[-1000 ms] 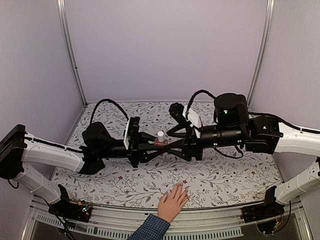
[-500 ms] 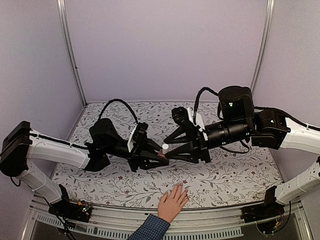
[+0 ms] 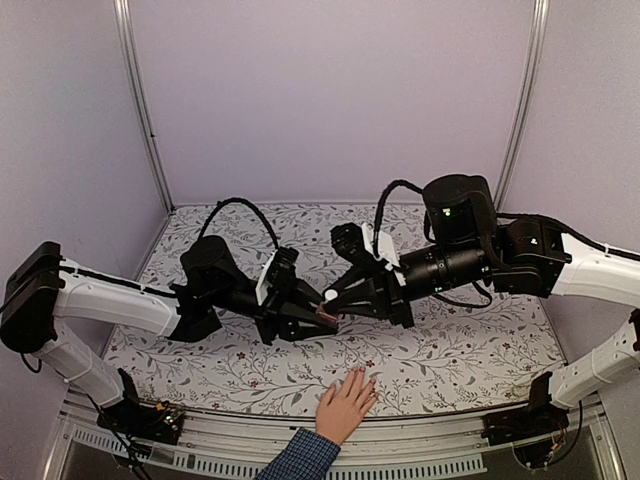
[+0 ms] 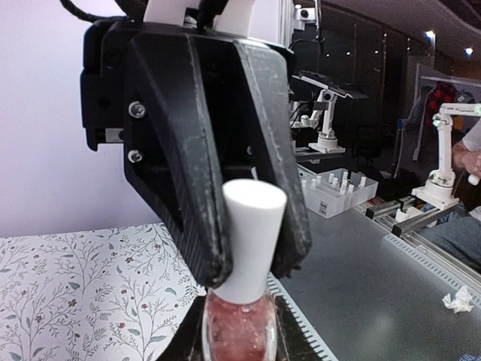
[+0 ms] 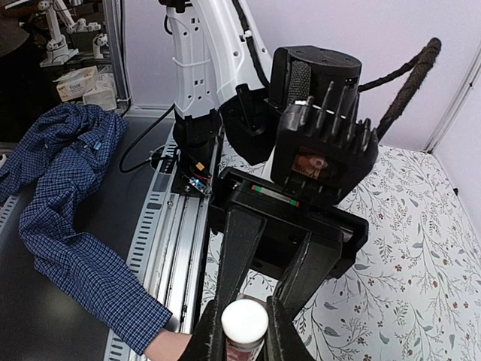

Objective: Paint the nails
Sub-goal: Screw the nail polish bottle.

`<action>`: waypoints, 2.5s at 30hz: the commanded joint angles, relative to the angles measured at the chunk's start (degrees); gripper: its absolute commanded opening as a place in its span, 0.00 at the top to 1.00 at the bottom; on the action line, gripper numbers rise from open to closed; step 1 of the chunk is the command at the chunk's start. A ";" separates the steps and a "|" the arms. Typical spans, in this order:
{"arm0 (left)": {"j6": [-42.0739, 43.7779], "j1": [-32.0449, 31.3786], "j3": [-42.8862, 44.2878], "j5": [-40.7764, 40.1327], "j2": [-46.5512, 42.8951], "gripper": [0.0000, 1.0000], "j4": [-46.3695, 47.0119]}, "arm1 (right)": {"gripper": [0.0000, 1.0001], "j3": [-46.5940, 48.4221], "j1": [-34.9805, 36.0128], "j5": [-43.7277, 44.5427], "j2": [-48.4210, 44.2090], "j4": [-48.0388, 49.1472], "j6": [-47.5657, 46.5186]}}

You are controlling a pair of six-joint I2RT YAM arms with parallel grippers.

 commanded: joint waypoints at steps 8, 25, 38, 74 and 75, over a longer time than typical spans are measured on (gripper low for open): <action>-5.36 0.61 -1.49 1.56 0.40 1.00 13.60 | 0.99 -4.32 0.30 -5.19 -1.57 5.39 1.38; -1.53 0.67 -2.46 -9.11 -3.57 1.00 10.78 | 1.00 -6.75 -0.96 -2.44 0.40 8.24 7.15; 1.32 0.43 -4.21 -30.55 -6.63 1.00 8.21 | 1.00 -6.41 -1.54 8.99 3.81 8.78 12.59; 5.26 -2.07 -4.55 -47.13 -5.52 1.00 1.84 | 0.56 -6.82 -3.04 18.59 3.31 10.53 21.23; 5.28 -1.98 -4.77 -46.13 -5.76 1.00 1.84 | 0.49 -7.28 -3.04 18.21 2.88 10.64 21.01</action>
